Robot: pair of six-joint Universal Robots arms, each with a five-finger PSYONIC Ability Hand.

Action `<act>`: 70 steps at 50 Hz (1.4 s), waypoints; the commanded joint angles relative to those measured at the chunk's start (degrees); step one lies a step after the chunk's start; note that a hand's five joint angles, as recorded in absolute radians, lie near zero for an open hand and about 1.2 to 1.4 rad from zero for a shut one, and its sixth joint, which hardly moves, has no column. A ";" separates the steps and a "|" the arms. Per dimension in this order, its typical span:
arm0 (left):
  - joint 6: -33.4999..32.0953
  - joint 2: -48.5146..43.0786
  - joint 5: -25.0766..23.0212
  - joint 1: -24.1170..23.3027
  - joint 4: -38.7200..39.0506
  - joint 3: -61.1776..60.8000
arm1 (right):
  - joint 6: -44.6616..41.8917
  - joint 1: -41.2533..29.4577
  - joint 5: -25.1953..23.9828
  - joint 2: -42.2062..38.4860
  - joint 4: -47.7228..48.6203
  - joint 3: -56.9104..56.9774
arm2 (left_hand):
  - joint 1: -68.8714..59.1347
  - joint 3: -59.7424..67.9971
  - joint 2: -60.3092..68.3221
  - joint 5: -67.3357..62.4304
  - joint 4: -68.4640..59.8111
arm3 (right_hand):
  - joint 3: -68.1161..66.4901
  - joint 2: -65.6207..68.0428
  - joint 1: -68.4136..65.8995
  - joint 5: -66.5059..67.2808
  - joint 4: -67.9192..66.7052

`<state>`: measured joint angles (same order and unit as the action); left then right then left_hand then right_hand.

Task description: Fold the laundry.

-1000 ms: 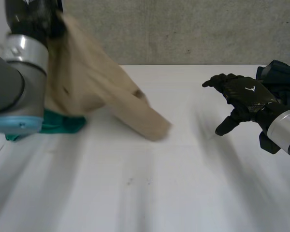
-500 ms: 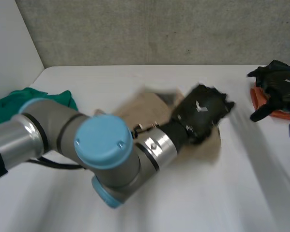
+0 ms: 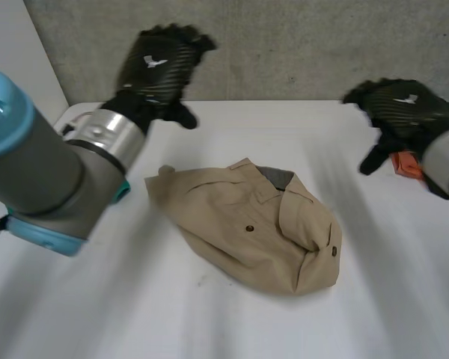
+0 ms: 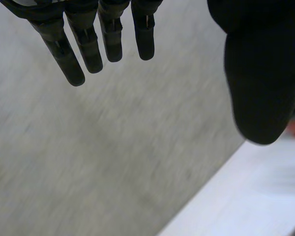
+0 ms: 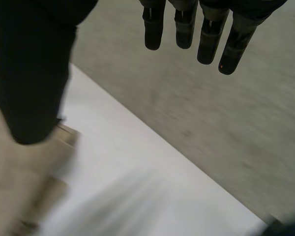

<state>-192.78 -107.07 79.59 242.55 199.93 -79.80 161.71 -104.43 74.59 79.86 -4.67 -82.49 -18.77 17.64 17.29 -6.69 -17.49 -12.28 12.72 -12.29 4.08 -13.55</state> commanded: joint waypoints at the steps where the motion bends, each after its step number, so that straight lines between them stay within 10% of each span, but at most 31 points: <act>1: -0.58 -5.77 -0.40 10.57 -10.87 1.22 | 0.89 -14.74 5.04 -13.31 -6.67 16.12 | 1.49 -0.36 -0.02 -0.59 0.21 | 2.28 -2.72 2.29 -4.08 3.55; 16: -11.31 -23.36 -1.45 11.55 -14.22 4.56 | 5.11 -20.12 4.60 -47.14 -7.02 48.28 | 0.32 0.82 1.16 -1.76 -0.96 | -7.22 6.78 -7.21 5.42 -5.95; 21: -11.13 -25.65 -4.44 9.00 -14.75 5.44 | 5.11 -20.03 4.52 -52.00 -7.20 53.13 | -19.48 20.61 20.96 -21.56 -20.76 | -7.23 6.79 -7.21 5.42 -5.95; 25: -11.13 -24.86 -3.83 7.41 -14.66 4.30 | 5.11 -19.94 4.25 -54.11 -7.99 54.36 | -61.18 62.31 62.65 -63.25 -62.45 | -7.06 6.62 -7.05 5.25 -5.79; 32: -11.48 -12.49 0.21 7.06 -16.33 -4.11 | 5.11 -19.68 0.91 -56.48 -10.79 57.00 | -61.23 62.36 62.71 -63.31 -62.51 | -6.89 6.45 -6.88 5.09 -5.62; 40: -11.57 0.53 -0.58 6.36 -15.54 -14.94 | 5.11 -19.76 -1.28 -57.45 -11.15 58.14 | -61.23 62.36 62.71 -63.31 -62.51 | -8.05 7.61 -8.04 6.25 -6.78; 45: -11.57 2.83 -1.19 5.65 -15.54 -17.49 | 5.11 -20.20 -1.90 -58.33 -10.71 58.58 | -61.23 62.36 62.71 -63.31 -62.51 | -67.70 67.26 -67.69 65.90 -66.43; 51: -11.74 1.96 -1.02 6.27 -11.43 -13.48 | 5.02 -20.29 -0.50 -56.05 -5.98 59.73 | -61.23 62.36 62.71 -63.31 -62.51 | -67.72 67.28 -67.71 65.92 -66.45; 58: -11.57 -3.06 2.84 5.22 1.42 6.66 | 3.97 -18.01 12.68 -40.08 18.43 56.66 | -61.23 62.36 62.71 -63.31 -62.51 | -67.72 67.28 -67.71 65.92 -66.45; 63: -11.48 -5.17 12.60 1.09 8.27 22.39 | 3.26 -16.42 12.86 -31.36 27.78 54.45 | -61.23 62.36 62.71 -63.31 -62.51 | -67.72 67.28 -67.71 65.92 -66.45; 70: -11.39 -4.38 13.22 -1.64 9.42 18.80 | 3.26 -15.55 9.97 -26.87 28.05 49.20 | -61.23 62.36 62.71 -63.31 -62.51 | -67.72 67.28 -67.71 65.92 -66.45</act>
<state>-204.20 -112.07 91.98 242.88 208.93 -58.08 164.95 -120.46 87.30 50.00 23.71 -28.78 -62.71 68.33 68.50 -55.74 -68.86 -67.76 67.62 -57.94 53.48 -67.97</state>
